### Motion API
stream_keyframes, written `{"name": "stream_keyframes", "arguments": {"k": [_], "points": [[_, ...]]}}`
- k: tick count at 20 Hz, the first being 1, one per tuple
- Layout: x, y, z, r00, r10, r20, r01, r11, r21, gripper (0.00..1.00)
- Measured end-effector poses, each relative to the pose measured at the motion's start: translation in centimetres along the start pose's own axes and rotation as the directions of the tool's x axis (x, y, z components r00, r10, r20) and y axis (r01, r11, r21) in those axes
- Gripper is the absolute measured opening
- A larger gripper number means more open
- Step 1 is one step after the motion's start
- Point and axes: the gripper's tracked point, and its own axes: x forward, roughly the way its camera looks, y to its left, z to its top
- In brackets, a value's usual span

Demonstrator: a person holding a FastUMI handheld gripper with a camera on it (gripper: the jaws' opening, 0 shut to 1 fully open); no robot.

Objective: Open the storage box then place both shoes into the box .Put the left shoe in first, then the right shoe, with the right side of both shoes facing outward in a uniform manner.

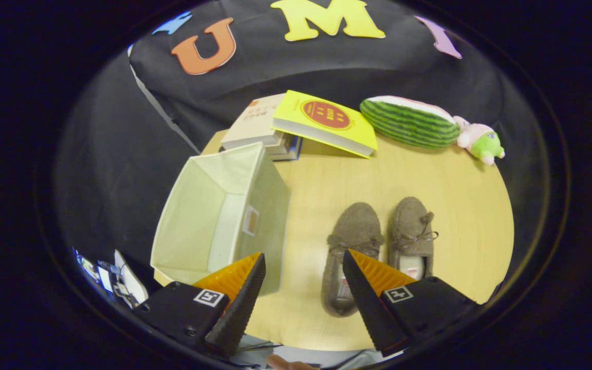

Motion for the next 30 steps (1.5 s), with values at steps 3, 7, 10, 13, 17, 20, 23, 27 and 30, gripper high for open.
{"name": "stream_keyframes", "arguments": {"k": [3,7,10,13,17,20,23,27,30], "points": [[1.3,-3.3,-2.1,0.995,-0.082,-0.055,0.080,0.996,-0.032,0.96],[3.3,-6.5,-4.3,0.986,-0.105,-0.126,0.108,0.994,0.015,0.80],[5.1,-7.3,-4.8,0.981,-0.099,-0.164,0.108,0.993,0.053,0.68],[6.7,-8.3,-5.1,0.974,-0.115,-0.194,0.129,0.990,0.061,0.51],[8.7,-9.1,-6.2,0.968,-0.113,-0.223,0.143,0.982,0.120,0.15],[8.3,-8.7,-5.5,0.978,-0.058,-0.201,0.089,0.985,0.148,0.06],[6.9,-7.8,-4.7,0.985,0.013,-0.174,0.028,0.973,0.229,0.06],[4.6,-6.6,-3.8,0.987,0.056,-0.153,-0.016,0.968,0.252,0.06],[2.2,-5.8,-3.2,0.989,0.054,-0.141,-0.019,0.971,0.239,0.06]]}}
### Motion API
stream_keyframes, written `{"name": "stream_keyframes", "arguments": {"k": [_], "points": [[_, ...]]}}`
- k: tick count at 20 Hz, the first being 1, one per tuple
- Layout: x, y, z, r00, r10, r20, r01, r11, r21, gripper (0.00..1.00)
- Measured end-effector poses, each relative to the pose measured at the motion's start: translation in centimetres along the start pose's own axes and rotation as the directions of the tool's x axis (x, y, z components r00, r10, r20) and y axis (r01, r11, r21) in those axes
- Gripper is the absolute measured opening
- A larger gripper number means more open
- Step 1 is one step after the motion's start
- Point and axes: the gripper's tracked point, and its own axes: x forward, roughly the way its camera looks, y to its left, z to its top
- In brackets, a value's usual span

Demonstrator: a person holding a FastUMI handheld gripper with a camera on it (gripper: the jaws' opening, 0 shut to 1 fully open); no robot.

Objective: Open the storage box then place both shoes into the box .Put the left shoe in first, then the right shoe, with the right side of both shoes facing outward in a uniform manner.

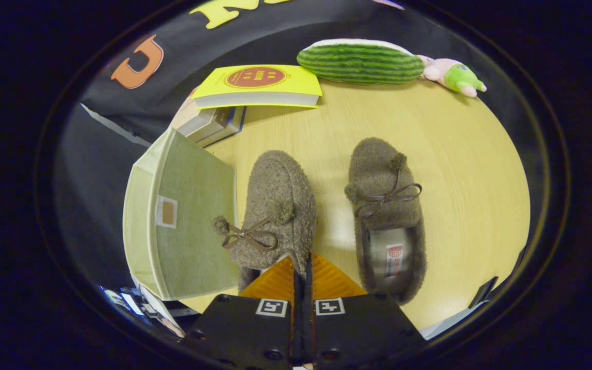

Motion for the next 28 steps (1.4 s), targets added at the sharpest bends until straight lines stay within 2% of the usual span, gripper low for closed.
{"name": "stream_keyframes", "arguments": {"k": [8,14,18,24,28], "points": [[-7.9,6.0,2.0,0.994,0.079,0.075,-0.077,0.997,-0.032,0.06],[-11.2,11.7,3.6,0.982,0.126,0.141,-0.122,0.992,-0.038,0.06],[-11.2,15.5,3.9,0.971,0.178,0.162,-0.175,0.984,-0.036,0.06],[-8.4,19.7,4.3,0.966,0.160,0.204,-0.162,0.987,-0.007,0.06],[-5.5,22.6,3.9,0.963,0.176,0.203,-0.188,0.981,0.042,0.06]]}}
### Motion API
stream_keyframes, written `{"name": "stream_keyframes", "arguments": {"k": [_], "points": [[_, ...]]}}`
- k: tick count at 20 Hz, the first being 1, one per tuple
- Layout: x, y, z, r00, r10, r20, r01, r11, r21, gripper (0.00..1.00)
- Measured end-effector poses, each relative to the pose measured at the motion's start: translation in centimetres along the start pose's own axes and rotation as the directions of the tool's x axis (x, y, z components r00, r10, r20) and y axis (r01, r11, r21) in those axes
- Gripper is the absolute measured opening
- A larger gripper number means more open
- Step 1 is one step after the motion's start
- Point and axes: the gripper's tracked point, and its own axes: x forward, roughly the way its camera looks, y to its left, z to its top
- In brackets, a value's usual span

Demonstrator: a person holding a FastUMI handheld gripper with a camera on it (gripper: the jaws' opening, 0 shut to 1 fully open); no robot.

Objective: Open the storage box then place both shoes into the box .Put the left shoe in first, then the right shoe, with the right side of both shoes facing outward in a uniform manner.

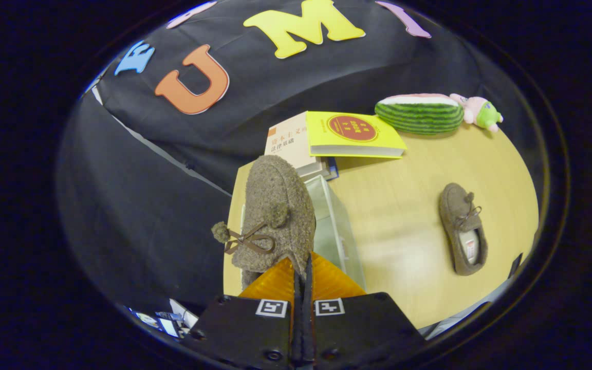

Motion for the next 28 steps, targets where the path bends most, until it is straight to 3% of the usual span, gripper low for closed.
{"name": "stream_keyframes", "arguments": {"k": [7,20,24,26,28], "points": [[4.5,2.4,-1.4,0.999,-0.004,0.037,0.002,0.999,0.050,0.06],[8.4,3.9,-3.8,0.996,-0.051,0.070,0.055,0.997,-0.057,0.07],[7.8,5.4,-3.8,0.992,-0.038,0.117,0.049,0.994,-0.094,0.15],[7.3,6.4,-3.4,0.991,0.007,0.135,0.010,0.992,-0.129,0.25],[6.2,6.4,-2.8,0.983,-0.024,0.183,0.062,0.976,-0.208,0.53]]}}
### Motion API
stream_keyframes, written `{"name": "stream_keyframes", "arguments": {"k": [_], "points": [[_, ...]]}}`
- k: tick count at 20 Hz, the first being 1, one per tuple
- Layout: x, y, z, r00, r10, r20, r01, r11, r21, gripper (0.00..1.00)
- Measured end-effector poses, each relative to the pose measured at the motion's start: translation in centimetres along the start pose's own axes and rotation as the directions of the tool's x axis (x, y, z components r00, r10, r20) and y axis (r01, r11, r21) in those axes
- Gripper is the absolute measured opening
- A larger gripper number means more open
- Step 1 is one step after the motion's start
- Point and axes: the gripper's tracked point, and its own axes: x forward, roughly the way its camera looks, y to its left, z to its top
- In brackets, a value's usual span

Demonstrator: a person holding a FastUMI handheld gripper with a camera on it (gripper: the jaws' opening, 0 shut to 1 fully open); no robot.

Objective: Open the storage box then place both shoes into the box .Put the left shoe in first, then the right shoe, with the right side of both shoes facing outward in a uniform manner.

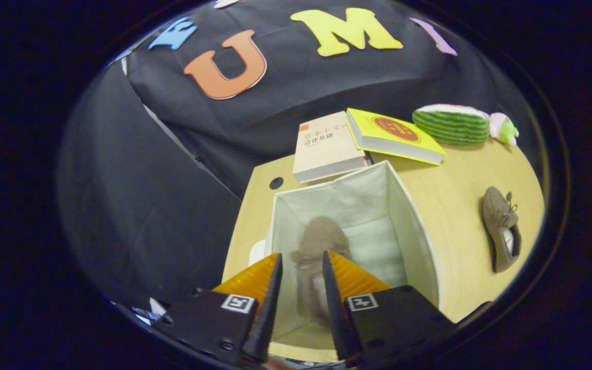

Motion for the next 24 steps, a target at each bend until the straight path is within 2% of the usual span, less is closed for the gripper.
{"name": "stream_keyframes", "arguments": {"k": [2,5,7,10,13,18,21,24], "points": [[-1.5,-0.3,1.3,0.997,-0.023,0.070,0.029,0.996,-0.086,0.81],[-4.0,-1.5,3.2,0.986,-0.063,0.156,0.090,0.980,-0.176,0.96],[-5.5,-2.3,3.6,0.982,-0.068,0.178,0.104,0.974,-0.201,0.96],[-6.7,-3.4,3.1,0.987,-0.042,0.155,0.080,0.966,-0.245,0.97],[-7.9,-6.6,3.2,0.981,-0.075,0.177,0.120,0.958,-0.262,0.97],[-8.9,-12.2,1.2,0.992,-0.108,0.070,0.123,0.957,-0.264,0.97],[-9.7,-17.3,1.0,0.982,-0.184,0.049,0.190,0.946,-0.263,0.97],[-9.9,-21.6,-1.6,0.974,-0.214,-0.076,0.193,0.958,-0.214,0.97]]}}
